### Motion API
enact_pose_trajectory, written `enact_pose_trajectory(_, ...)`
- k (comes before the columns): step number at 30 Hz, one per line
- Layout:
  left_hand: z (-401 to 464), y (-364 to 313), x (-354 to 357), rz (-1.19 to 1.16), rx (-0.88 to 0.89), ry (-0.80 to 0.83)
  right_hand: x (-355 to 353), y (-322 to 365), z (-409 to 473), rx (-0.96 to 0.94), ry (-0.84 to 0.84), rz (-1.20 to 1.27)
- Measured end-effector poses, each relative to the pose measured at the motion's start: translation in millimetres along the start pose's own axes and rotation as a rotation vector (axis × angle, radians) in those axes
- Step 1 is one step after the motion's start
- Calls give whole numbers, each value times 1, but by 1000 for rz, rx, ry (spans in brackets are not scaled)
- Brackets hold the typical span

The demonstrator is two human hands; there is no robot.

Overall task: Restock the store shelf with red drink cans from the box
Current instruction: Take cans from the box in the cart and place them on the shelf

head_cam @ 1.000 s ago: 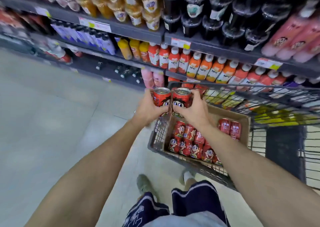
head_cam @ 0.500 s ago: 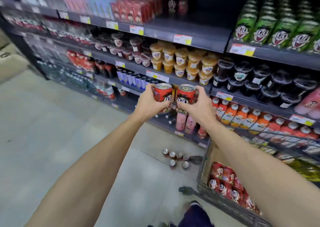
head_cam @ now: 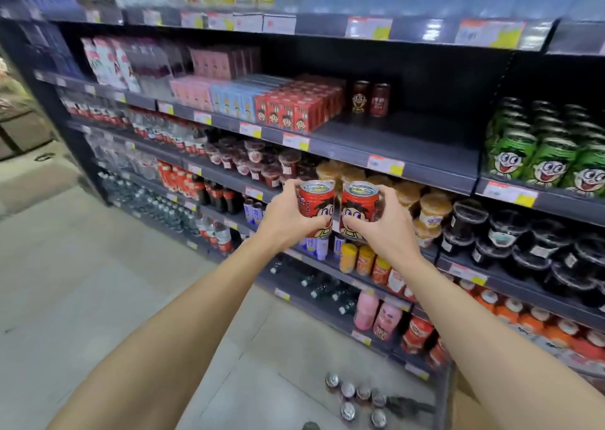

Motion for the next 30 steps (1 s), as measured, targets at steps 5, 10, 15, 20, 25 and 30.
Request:
enact_pose_trajectory(5, 73, -8, -13, 45, 72, -9, 6, 8, 68, 0, -77, -9)
enact_pose_trajectory(10, 131, -17, -18, 42, 141, 10, 12, 13, 121, 15, -130, -4)
enact_pose_trajectory(15, 178, -19, -10, -7, 189, 55, 12, 8, 155, 51, -166, -66)
enact_pose_trajectory(20, 221, -14, 8, -82, 217, 126, 10, -4, 178, 127, -231, -107)
enact_pose_trajectory(25, 265, -11, 29, -102, 293, 160, 9, -11, 194, 193, -344, -140)
enact_pose_trajectory(30, 311, -19, 40, -141, 349, 254, 4, -16, 215, 280, -448, -173)
Point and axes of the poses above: each hand's wrist, its own z-axis towards the middle knuckle, its own x-axis out of the palm, y = z × x, the point moved 7 cm from there along z, towards the middle knuckle, and after that the axes turned 4 degrees about -z, right-handed, at the moved point
